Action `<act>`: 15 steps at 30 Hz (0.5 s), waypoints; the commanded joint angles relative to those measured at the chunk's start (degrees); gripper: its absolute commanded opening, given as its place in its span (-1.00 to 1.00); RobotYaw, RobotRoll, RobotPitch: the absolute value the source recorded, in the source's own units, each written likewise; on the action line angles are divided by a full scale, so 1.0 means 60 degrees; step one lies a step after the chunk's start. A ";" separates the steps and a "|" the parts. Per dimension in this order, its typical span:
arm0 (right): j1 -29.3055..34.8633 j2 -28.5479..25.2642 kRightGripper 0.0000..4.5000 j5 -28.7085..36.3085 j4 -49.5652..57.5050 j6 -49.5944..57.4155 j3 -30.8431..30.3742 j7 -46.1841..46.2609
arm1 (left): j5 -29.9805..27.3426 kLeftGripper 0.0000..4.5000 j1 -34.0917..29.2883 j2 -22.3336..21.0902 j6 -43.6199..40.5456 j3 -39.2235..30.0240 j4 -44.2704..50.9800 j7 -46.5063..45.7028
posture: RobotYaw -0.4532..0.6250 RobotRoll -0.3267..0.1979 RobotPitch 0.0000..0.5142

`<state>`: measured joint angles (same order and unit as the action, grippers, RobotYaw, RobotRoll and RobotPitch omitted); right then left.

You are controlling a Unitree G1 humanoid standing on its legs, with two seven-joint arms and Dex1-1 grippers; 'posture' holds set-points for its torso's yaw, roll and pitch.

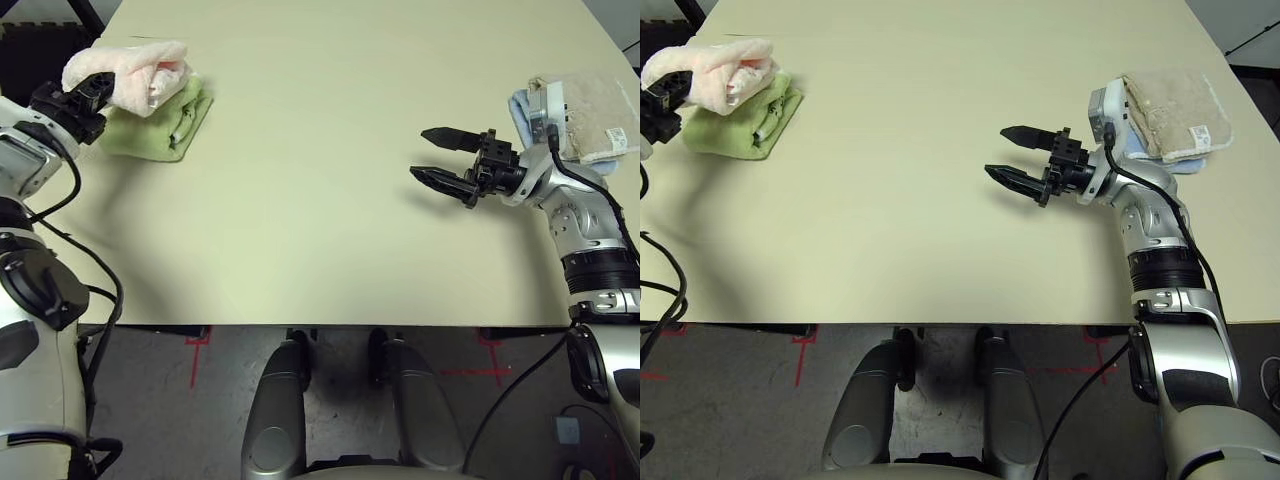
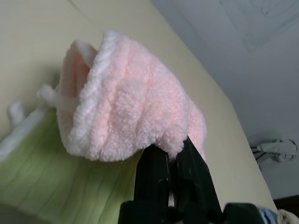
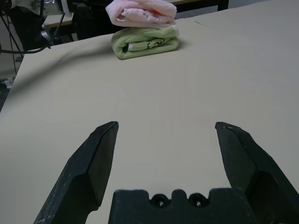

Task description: Fold the towel and set it aside.

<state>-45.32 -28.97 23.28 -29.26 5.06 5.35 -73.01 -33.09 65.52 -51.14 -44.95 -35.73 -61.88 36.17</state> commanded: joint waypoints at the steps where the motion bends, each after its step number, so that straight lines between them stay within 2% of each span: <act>1: -0.0017 -0.0101 1.00 -0.0082 -0.0052 -0.0120 -0.0045 -0.0120 | -0.0112 -0.99 -0.0418 -0.0244 -0.0538 -0.0109 -0.0095 -0.0046 | -0.20 0.25 0.08; 5: 0.0031 -0.0126 1.00 -0.0087 -0.0001 -0.0123 -0.0045 -0.0139 | -0.0295 -0.99 -0.0691 -0.0250 -0.0824 -0.0360 -0.0109 -0.0313 | -0.21 0.25 0.07; 9: 0.0069 -0.0142 1.00 -0.0108 0.0013 -0.0139 -0.0046 -0.0154 | -0.0306 -0.48 -0.0927 -0.0146 -0.1148 -0.0354 -0.0008 -0.0449 | -0.20 0.25 0.05; 11: 0.0052 -0.0129 1.00 -0.0118 0.0011 -0.0140 -0.0053 -0.0157 | -0.0131 -0.13 -0.1038 -0.0120 -0.1149 -0.0149 0.0050 -0.0506 | -0.20 0.25 0.05; 13: 0.0045 -0.0109 1.00 -0.0126 0.0011 -0.0158 -0.0057 -0.0155 | 0.0213 0.20 -0.1222 -0.0158 -0.1254 0.0379 0.0292 -0.0396 | -0.21 0.25 0.04; 15: 0.0049 -0.0109 1.00 -0.0131 0.0030 -0.0186 -0.0044 -0.0139 | 0.0719 0.56 -0.1794 -0.0409 -0.1620 0.1597 0.1384 0.0341 | -0.23 0.25 0.03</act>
<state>-45.63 -28.94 22.89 -29.26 4.57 5.21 -73.52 -31.54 57.14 -51.72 -52.22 -30.49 -57.33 35.40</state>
